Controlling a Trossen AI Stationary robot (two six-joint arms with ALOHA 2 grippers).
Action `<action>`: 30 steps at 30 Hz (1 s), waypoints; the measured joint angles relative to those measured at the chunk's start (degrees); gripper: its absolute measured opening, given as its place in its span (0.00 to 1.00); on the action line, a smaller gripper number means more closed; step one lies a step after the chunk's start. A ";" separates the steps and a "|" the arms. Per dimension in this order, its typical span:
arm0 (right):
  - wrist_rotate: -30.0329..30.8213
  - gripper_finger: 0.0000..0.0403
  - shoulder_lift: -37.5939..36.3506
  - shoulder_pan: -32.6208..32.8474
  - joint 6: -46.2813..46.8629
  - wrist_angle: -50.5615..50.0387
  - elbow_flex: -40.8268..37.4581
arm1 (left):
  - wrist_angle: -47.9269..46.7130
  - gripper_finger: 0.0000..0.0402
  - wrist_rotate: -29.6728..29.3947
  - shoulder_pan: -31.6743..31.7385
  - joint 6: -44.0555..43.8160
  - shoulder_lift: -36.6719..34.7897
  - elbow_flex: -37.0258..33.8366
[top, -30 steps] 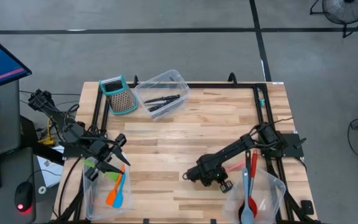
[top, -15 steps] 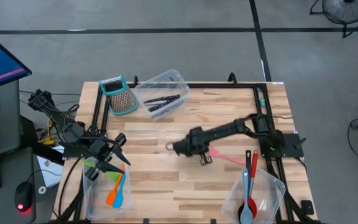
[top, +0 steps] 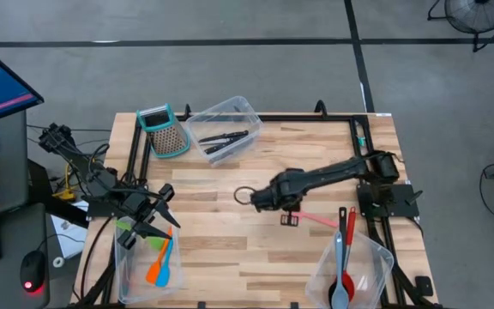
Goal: Pick & Place Kitchen Items
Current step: Put the pink spatula into the bottom left transparent bin
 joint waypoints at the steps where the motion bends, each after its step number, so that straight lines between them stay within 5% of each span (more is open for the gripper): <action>1: -0.15 0.26 -0.54 0.59 1.81 0.45 -1.27 | 0.00 0.33 0.00 0.02 0.02 0.00 0.00; 9: -5.79 0.72 -1.51 3.30 4.70 11.81 -13.82 | -0.02 0.33 0.02 0.02 0.02 0.00 0.00; 14: -8.70 0.84 -1.51 2.58 4.46 21.29 -20.45 | -0.02 0.33 0.05 0.02 0.00 0.02 0.00; 23: -10.62 0.79 -2.06 0.03 0.11 26.48 -25.49 | 0.00 0.33 0.05 0.02 0.00 0.02 0.00; 30: -12.60 0.47 -2.31 -1.57 -1.20 30.37 -27.20 | 0.02 0.33 0.03 0.01 0.00 0.00 0.00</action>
